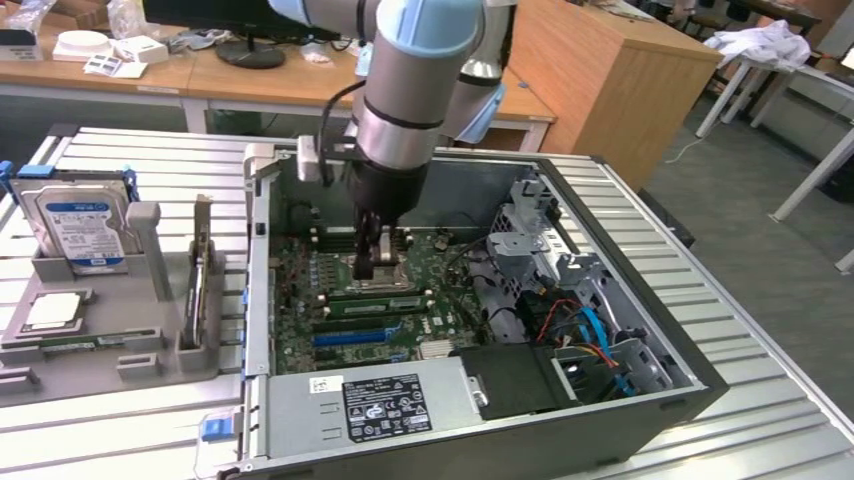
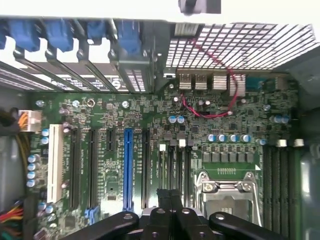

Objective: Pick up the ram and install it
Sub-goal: 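Press down the ram until it locks into place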

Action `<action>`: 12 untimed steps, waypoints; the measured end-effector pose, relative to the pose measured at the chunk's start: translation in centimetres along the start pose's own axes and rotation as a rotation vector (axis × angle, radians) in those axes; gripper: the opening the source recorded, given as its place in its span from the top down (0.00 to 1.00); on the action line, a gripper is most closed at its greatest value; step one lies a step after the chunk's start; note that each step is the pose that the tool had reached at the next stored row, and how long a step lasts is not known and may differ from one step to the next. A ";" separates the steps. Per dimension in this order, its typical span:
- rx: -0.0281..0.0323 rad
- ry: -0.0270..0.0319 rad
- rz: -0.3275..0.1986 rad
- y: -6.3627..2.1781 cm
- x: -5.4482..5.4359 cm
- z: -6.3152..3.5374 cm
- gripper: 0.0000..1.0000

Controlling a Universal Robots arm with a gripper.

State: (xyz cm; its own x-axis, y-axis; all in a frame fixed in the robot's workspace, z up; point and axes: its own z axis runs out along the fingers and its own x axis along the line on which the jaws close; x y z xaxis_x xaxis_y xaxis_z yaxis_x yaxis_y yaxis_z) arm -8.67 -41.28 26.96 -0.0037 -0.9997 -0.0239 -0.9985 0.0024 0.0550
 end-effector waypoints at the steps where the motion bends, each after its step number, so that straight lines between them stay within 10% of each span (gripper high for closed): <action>1: 0.0001 -0.0001 0.000 0.02 0.0 -0.39 0.89; 12: 0.0000 0.0001 0.000 0.27 -0.1 -4.94 0.89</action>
State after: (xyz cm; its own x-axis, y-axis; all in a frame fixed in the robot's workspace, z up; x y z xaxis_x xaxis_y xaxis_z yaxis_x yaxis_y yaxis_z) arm -8.67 -41.28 31.91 -0.0037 -0.9997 -0.0238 -0.9985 0.0024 0.0550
